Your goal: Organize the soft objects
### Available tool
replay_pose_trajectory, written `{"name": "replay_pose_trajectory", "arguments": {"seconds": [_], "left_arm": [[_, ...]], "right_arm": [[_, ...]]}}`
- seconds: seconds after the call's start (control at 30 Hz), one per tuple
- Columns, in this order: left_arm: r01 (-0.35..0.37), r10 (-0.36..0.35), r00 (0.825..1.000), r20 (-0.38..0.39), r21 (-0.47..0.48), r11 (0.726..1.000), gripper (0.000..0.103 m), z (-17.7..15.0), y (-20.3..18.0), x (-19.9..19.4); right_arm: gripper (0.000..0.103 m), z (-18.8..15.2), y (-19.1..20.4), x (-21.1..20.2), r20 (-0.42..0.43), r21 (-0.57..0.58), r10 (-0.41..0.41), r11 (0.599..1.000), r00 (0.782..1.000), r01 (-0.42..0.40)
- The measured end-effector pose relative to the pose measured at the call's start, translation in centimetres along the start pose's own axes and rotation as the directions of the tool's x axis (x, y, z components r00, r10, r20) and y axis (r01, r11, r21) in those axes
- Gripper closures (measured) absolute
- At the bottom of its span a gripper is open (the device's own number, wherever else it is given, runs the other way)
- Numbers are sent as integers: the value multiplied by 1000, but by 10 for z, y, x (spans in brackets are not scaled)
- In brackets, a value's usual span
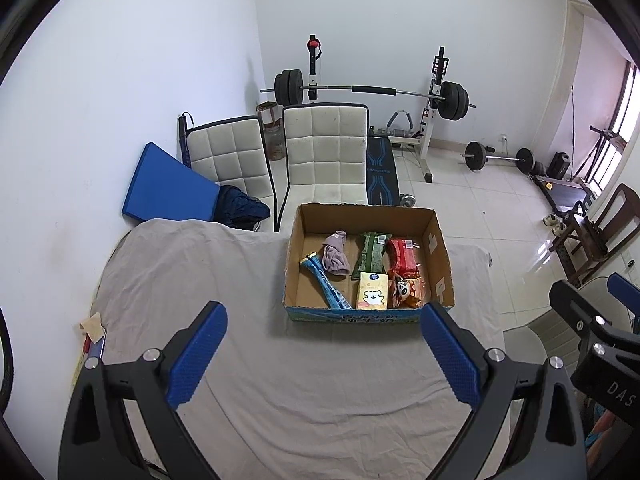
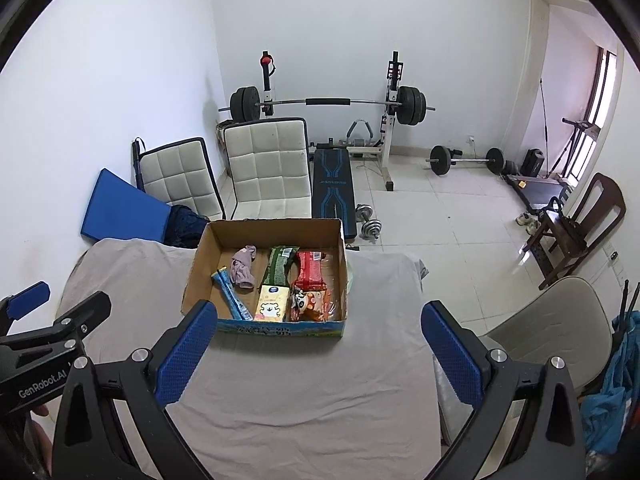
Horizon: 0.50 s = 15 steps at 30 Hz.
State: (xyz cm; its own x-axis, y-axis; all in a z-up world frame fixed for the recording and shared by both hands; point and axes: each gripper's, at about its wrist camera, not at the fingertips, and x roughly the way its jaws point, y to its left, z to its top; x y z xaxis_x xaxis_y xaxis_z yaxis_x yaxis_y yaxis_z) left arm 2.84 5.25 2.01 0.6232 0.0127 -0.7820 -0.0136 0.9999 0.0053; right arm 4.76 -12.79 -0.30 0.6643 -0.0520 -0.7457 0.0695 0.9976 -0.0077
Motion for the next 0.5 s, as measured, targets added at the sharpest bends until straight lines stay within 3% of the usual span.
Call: {"name": "replay_pose_trajectory", "arguments": {"seconds": [0.5], "left_arm": [[14,-14,1000,-15,6,1000,4,-9,0,5]], "right_arm": [[0,0,0,10,-27,2,12,1000,1000,-12]]}}
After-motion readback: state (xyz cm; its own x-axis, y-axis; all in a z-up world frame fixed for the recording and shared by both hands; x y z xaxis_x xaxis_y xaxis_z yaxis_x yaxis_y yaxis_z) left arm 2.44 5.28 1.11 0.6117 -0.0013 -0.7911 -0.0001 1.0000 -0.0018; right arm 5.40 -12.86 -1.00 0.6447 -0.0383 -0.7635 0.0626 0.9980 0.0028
